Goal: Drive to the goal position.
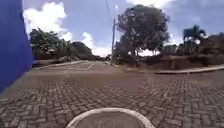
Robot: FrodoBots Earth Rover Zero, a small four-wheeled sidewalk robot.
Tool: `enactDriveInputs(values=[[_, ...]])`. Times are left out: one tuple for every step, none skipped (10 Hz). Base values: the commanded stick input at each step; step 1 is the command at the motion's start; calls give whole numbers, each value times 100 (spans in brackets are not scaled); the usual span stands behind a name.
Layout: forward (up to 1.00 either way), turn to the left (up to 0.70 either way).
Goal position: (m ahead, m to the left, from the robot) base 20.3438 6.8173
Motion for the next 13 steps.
enactDriveInputs(values=[[100, 0], [100, 0], [100, 0], [100, 0], [100, 0], [100, 0], [100, 0], [100, 0], [100, 0], [100, 0], [100, 0], [100, 0], [100, 0]])
